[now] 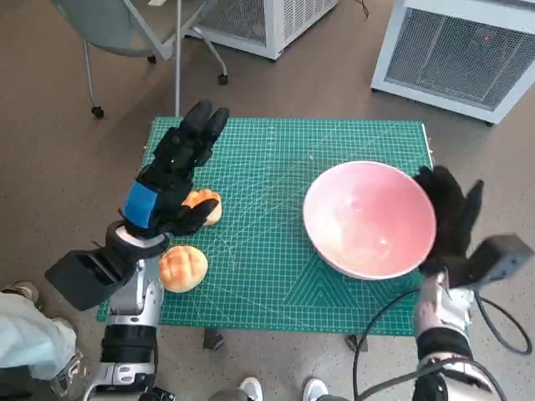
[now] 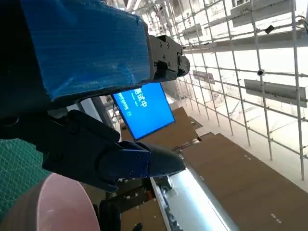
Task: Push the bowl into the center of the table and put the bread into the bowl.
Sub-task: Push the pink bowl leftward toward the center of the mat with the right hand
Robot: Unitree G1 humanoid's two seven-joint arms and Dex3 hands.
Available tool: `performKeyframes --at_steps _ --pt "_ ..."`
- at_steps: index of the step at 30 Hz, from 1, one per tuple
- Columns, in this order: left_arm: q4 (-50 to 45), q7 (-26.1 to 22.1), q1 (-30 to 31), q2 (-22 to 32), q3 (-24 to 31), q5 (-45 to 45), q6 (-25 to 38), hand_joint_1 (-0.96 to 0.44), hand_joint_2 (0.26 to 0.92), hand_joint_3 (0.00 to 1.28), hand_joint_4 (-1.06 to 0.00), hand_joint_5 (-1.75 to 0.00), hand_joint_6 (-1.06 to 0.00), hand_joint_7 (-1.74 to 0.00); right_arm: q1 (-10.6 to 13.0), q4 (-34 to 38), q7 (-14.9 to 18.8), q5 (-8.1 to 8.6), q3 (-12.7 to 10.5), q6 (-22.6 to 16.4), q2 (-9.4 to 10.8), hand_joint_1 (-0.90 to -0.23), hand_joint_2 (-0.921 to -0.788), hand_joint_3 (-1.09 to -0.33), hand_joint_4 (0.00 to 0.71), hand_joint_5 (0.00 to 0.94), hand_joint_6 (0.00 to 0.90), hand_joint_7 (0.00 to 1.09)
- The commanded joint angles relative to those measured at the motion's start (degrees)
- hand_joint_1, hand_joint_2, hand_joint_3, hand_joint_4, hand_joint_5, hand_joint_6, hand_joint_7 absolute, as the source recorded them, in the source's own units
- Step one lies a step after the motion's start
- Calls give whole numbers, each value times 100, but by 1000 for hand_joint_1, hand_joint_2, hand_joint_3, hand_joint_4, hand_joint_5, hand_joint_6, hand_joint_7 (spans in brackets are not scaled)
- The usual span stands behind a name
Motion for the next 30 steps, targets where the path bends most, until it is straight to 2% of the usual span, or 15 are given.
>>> performKeyframes --at_steps 1,14,30 --pt "-131 13 99 39 64 -29 -76 -660 921 392 -197 -1 -160 -101 -88 197 -57 -93 38 242 115 -527 -921 -844 -1 -1 32 161" --pt "-308 118 247 73 124 33 -112 -672 921 390 -199 -1 -162 -91 -395 323 -112 -160 56 545 316 -549 -921 -836 -1 -1 43 163" --pt "-377 256 333 112 159 137 -179 -675 921 386 -189 0 -158 -76 -708 395 -221 -229 36 862 603 -502 -921 -851 -1 -1 48 159"
